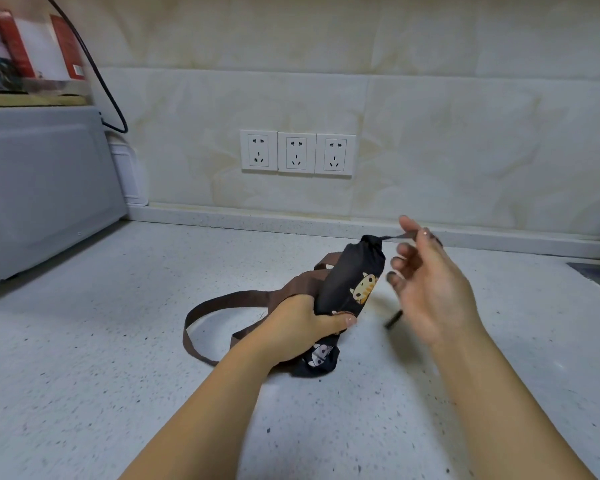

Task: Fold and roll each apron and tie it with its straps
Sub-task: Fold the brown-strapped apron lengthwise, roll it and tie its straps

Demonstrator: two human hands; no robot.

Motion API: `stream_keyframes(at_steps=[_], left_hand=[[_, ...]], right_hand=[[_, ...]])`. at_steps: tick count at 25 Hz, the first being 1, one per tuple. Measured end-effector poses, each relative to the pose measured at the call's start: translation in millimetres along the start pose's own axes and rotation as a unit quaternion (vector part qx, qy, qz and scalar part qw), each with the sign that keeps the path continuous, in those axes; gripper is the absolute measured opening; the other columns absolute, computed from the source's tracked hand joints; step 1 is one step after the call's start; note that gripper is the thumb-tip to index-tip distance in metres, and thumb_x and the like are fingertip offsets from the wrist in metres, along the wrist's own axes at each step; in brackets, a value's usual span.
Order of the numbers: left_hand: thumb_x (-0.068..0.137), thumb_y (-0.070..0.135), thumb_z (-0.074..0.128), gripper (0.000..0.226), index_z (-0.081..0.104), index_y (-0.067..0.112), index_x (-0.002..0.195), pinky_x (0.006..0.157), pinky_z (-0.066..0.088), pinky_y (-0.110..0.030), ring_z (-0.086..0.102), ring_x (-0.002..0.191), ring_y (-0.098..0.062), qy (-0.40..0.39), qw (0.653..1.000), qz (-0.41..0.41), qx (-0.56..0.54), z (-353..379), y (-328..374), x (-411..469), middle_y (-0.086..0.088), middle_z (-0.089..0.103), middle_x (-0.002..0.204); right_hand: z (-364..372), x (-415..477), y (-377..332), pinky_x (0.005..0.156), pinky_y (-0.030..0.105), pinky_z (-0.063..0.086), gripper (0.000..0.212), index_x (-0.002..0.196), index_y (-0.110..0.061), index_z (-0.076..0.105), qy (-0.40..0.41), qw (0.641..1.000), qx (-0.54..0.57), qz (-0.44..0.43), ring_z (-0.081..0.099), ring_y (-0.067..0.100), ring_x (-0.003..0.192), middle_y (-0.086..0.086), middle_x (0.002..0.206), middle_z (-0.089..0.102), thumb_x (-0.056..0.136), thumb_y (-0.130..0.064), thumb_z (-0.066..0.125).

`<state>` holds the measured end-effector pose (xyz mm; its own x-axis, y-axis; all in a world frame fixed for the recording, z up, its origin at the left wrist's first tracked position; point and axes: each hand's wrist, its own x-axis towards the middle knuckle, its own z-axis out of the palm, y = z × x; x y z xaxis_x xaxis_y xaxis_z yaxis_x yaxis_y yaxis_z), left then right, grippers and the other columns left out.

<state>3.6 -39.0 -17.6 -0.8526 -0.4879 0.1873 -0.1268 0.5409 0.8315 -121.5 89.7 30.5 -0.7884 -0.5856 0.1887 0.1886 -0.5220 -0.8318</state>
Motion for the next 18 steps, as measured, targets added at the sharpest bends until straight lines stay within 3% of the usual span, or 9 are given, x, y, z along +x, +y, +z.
stream_keyframes(at_steps=[1, 2, 5, 6, 9, 12, 13, 15, 18], left_hand=[[0.078, 0.043, 0.076, 0.029, 0.065, 0.034, 0.103, 0.079, 0.056, -0.032, 0.065, 0.085, -0.004, -0.009, 1.000, -0.004, 0.013, -1.6, -2.2, 0.5, 0.012, 0.069, 0.096], [0.077, 0.044, 0.077, 0.034, 0.063, 0.035, 0.106, 0.076, 0.053, -0.027, 0.063, 0.087, -0.001, -0.009, 0.999, 0.006, 0.034, -1.9, -2.3, -0.5, 0.015, 0.066, 0.099], [0.075, 0.045, 0.077, 0.049, 0.048, 0.043, 0.114, 0.077, 0.042, -0.013, 0.055, 0.097, 0.003, 0.006, 0.994, 0.049, 0.097, -1.4, 0.0, -3.6, 0.022, 0.056, 0.105], [0.075, 0.046, 0.077, 0.051, 0.046, 0.043, 0.116, 0.077, 0.044, -0.012, 0.055, 0.096, 0.003, -0.003, 0.995, 0.048, 0.092, -0.5, 1.2, -3.9, 0.021, 0.056, 0.104], [0.078, 0.050, 0.073, 0.042, 0.057, 0.034, 0.114, 0.082, 0.051, -0.020, 0.060, 0.097, 0.002, -0.016, 0.997, 0.066, 0.036, 1.0, 3.0, -4.9, 0.017, 0.064, 0.103], [0.095, 0.047, 0.055, 0.017, 0.064, 0.033, 0.091, 0.073, 0.048, -0.022, 0.063, 0.080, 0.006, -0.020, 0.998, 0.053, -0.024, 2.0, 12.8, -8.1, 0.021, 0.070, 0.081], [0.097, 0.053, 0.044, 0.035, 0.066, 0.029, 0.084, 0.070, 0.046, -0.023, 0.062, 0.073, 0.006, -0.023, 0.998, 0.015, -0.049, 3.8, 13.5, -8.2, 0.017, 0.070, 0.075], [0.092, 0.070, 0.032, 0.073, 0.066, 0.006, 0.079, 0.069, 0.044, -0.032, 0.058, 0.066, -0.011, -0.004, 0.994, -0.058, -0.089, 5.4, 10.6, -6.4, -0.008, 0.065, 0.069], [0.094, 0.060, 0.043, 0.068, 0.049, -0.001, 0.065, 0.059, 0.032, -0.036, 0.038, 0.054, -0.019, 0.062, 0.989, -0.077, -0.111, 8.5, 5.6, -4.2, -0.012, 0.039, 0.059]], right_hand=[[1.9, -3.5, -4.0, 0.070, 0.022, 0.039, 0.025, 0.102, -0.030, 0.072, -0.009, 0.991, -0.109, -0.077, 0.050, 0.007, 0.075, -0.009, 0.084, 0.056, 0.100, -0.028, 0.047], [4.1, -6.7, -6.3, 0.077, 0.020, 0.040, 0.024, 0.097, -0.034, 0.073, -0.033, 0.955, -0.252, -0.155, 0.051, 0.004, 0.085, -0.012, 0.091, 0.057, 0.099, -0.028, 0.049], [14.9, -6.0, 0.1, 0.094, 0.024, 0.032, 0.013, 0.094, -0.039, 0.075, -0.145, 0.748, -0.600, -0.244, 0.037, 0.003, 0.097, -0.016, 0.089, 0.054, 0.089, -0.036, 0.064], [16.4, -5.2, 3.7, 0.096, 0.028, 0.032, 0.013, 0.096, -0.041, 0.075, -0.151, 0.714, -0.645, -0.226, 0.034, 0.004, 0.096, -0.015, 0.086, 0.052, 0.088, -0.037, 0.066], [14.4, -5.4, 14.7, 0.096, 0.030, 0.034, 0.014, 0.098, -0.043, 0.073, -0.132, 0.710, -0.669, -0.176, 0.031, 0.006, 0.099, -0.014, 0.088, 0.045, 0.090, -0.040, 0.062], [9.0, -6.7, 18.7, 0.094, 0.025, 0.035, 0.017, 0.096, -0.038, 0.074, -0.131, 0.735, -0.647, -0.155, 0.028, 0.004, 0.105, -0.018, 0.097, 0.043, 0.093, -0.036, 0.057], [7.3, -7.5, 19.0, 0.092, 0.021, 0.035, 0.017, 0.096, -0.036, 0.074, -0.139, 0.742, -0.638, -0.151, 0.027, 0.001, 0.105, -0.018, 0.100, 0.043, 0.093, -0.034, 0.057], [5.6, -9.4, 21.2, 0.085, 0.012, 0.032, 0.015, 0.093, -0.035, 0.074, -0.153, 0.745, -0.630, -0.156, 0.025, -0.006, 0.107, -0.019, 0.102, 0.044, 0.092, -0.032, 0.060], [6.8, -13.4, 27.5, 0.085, 0.006, 0.030, 0.010, 0.090, -0.032, 0.074, -0.151, 0.752, -0.613, -0.188, 0.026, -0.008, 0.112, -0.018, 0.101, 0.046, 0.087, -0.027, 0.066]])
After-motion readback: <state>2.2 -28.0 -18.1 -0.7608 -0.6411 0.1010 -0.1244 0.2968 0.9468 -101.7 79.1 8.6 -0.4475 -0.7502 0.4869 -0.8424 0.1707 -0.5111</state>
